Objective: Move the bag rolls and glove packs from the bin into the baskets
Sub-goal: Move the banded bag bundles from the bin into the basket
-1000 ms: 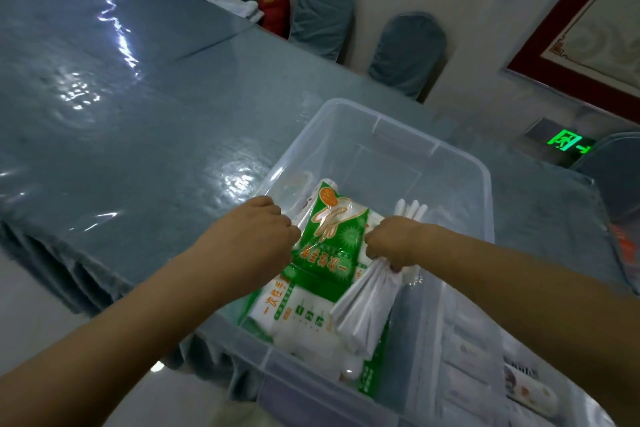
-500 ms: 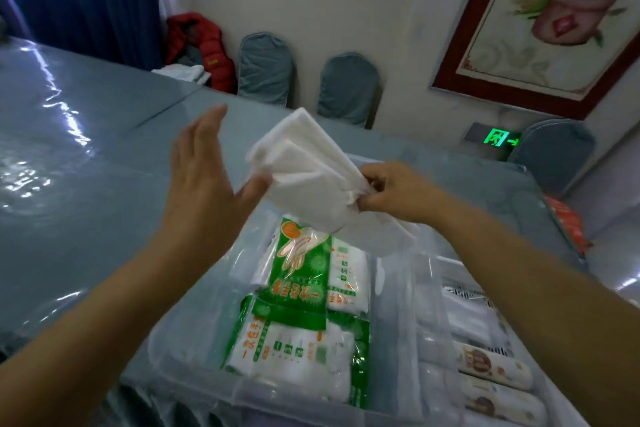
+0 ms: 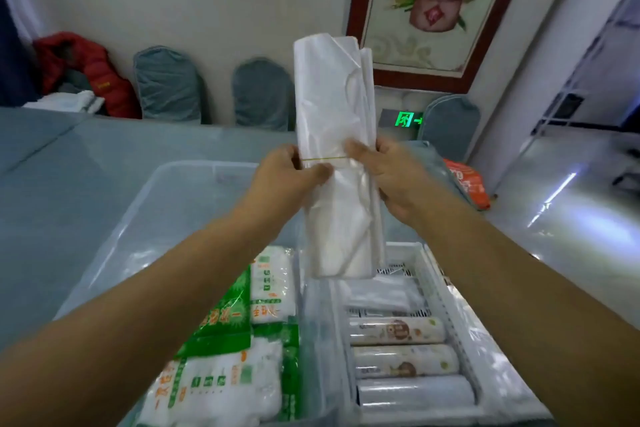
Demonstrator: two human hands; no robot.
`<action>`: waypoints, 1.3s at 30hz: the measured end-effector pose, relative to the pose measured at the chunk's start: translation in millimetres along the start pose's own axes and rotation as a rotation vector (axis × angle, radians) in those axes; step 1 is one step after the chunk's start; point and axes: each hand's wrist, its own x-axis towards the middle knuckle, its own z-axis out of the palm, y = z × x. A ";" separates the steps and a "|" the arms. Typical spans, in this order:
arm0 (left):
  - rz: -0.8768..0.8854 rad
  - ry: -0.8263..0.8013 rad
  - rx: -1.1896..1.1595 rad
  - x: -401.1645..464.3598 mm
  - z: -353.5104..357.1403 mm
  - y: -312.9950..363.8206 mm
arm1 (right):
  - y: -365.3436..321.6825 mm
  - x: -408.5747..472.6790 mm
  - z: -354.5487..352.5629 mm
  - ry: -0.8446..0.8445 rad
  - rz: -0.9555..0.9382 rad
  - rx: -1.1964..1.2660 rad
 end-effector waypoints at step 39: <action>-0.877 -0.317 0.125 -106.9 548.6 -119.0 | 190.6 -147.1 -535.9 0.457 0.502 -0.292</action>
